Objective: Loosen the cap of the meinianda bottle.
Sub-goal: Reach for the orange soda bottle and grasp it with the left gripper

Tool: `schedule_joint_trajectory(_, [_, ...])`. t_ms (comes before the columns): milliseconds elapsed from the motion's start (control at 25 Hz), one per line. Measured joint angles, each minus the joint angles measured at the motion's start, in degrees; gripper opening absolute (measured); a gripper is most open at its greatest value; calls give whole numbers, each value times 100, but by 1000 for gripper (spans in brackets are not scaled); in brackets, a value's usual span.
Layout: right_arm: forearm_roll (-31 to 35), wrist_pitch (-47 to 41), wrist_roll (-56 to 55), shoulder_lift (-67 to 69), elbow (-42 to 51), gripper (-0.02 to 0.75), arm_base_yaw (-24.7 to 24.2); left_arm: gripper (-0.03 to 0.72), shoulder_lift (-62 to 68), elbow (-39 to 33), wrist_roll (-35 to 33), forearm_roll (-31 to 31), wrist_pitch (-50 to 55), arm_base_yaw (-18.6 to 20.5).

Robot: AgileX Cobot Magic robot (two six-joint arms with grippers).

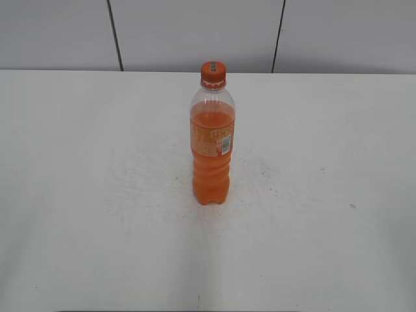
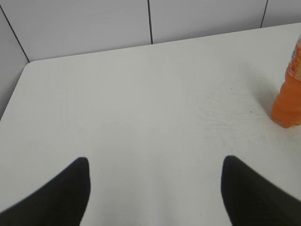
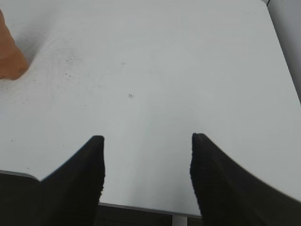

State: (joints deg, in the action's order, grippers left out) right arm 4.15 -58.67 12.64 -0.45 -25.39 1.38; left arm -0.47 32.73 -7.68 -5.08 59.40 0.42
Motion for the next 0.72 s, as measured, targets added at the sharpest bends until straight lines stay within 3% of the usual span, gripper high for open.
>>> schedule_joint_trajectory(720, [0, 0, 0, 0, 0, 439, 0, 523, 0, 0, 0, 17, 0, -50])
